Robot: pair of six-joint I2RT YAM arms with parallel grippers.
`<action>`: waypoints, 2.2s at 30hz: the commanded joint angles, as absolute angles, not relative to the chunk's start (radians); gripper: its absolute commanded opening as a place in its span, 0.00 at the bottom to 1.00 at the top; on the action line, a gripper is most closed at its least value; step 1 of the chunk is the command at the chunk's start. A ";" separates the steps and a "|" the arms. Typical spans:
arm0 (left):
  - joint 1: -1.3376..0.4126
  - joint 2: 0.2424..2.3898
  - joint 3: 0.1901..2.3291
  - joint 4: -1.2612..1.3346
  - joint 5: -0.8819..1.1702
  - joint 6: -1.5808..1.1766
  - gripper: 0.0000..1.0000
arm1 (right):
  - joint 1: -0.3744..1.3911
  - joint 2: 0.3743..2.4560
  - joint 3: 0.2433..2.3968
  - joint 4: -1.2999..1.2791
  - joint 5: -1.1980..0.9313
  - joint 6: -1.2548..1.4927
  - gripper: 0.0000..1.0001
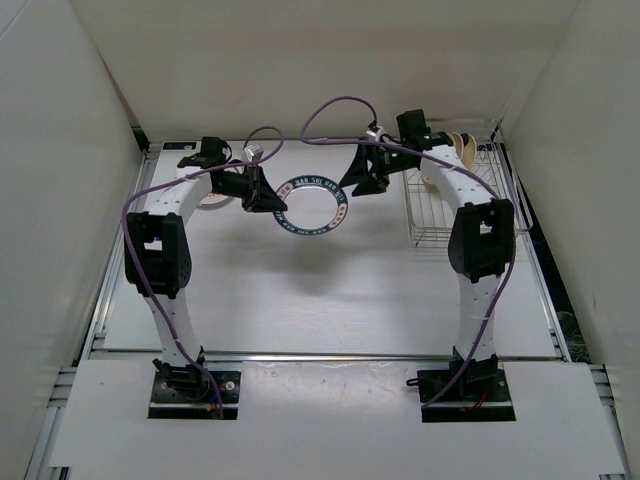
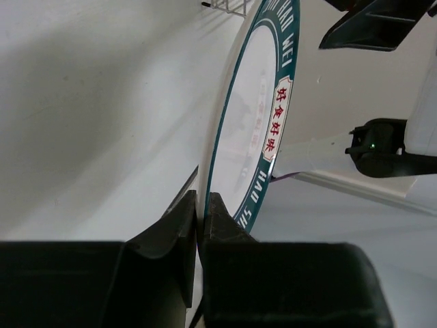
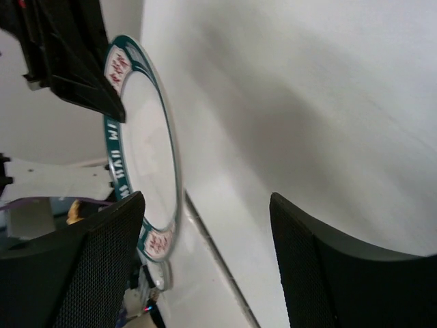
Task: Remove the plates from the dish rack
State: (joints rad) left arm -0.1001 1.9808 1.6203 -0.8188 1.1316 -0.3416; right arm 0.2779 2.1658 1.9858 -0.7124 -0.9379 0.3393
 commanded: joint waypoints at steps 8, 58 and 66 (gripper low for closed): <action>-0.051 2.063 1.729 -0.681 1.077 -0.555 0.10 | -0.001 1.902 1.939 -0.931 -0.776 -0.001 0.88; 0.374 2.396 2.138 -0.747 0.672 -0.353 0.75 | -0.376 1.873 1.982 -1.293 -0.621 -0.364 1.00; 0.365 2.318 2.036 -0.787 0.626 -0.316 0.88 | -0.376 1.891 1.991 -1.282 -0.666 -0.319 1.00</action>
State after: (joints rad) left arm 0.3748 2.4386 2.0617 -0.7639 0.6418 -0.3473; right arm -0.3775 1.8786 1.9785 -1.2930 -0.6167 -0.3416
